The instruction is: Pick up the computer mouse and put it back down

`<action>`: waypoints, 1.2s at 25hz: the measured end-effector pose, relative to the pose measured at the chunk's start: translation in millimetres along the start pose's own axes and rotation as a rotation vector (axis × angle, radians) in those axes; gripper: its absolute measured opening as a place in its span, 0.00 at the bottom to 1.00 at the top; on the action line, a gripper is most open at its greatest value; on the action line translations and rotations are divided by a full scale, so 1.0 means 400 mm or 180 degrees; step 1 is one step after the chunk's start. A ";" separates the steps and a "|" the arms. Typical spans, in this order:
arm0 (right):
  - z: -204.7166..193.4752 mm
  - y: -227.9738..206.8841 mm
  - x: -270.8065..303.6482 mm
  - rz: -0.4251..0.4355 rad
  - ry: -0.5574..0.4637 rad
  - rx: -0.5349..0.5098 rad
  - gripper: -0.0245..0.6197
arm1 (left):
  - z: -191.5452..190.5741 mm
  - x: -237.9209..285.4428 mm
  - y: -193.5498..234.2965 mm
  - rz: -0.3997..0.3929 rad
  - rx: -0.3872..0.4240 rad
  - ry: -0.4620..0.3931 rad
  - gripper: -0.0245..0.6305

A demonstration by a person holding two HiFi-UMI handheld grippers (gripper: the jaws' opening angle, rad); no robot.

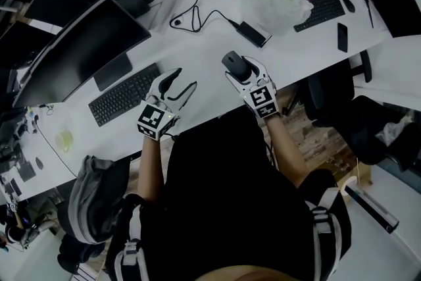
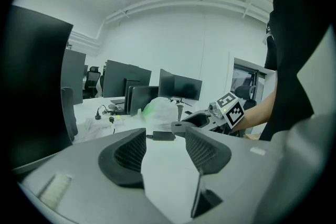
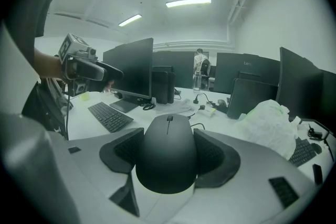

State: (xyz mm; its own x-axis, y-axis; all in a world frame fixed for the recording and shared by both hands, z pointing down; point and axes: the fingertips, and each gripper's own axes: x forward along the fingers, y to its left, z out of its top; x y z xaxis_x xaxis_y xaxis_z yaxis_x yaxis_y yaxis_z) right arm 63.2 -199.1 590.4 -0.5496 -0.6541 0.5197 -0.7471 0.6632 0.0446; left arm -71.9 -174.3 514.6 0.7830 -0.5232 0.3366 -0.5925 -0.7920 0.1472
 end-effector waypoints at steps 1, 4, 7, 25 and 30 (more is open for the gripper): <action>-0.005 -0.003 0.006 0.0018 0.0021 0.0003 0.50 | 0.000 0.004 0.003 0.0007 -0.0011 0.0009 0.38; -0.017 -0.010 0.022 0.0074 0.0067 0.0007 0.50 | 0.001 0.016 0.007 0.0020 -0.0045 0.0030 0.38; -0.029 -0.020 0.036 0.0116 0.0095 0.0014 0.50 | -0.001 0.034 0.008 0.0016 -0.0069 0.0067 0.37; -0.181 -0.082 0.113 0.0289 0.0428 0.0200 0.50 | -0.018 0.121 0.007 0.0020 -0.0163 0.0281 0.37; -0.225 -0.090 0.140 0.0373 0.0538 0.0223 0.50 | -0.016 0.140 0.011 0.0052 -0.0192 0.0318 0.37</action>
State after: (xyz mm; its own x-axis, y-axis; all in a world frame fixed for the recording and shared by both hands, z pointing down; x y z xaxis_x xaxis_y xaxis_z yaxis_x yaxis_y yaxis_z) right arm 93.0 -226.6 694.7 -0.5681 -0.4998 0.6538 -0.7093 0.7003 -0.0809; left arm -31.9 -205.0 539.8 0.7520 -0.4996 0.4299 -0.6178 -0.7616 0.1955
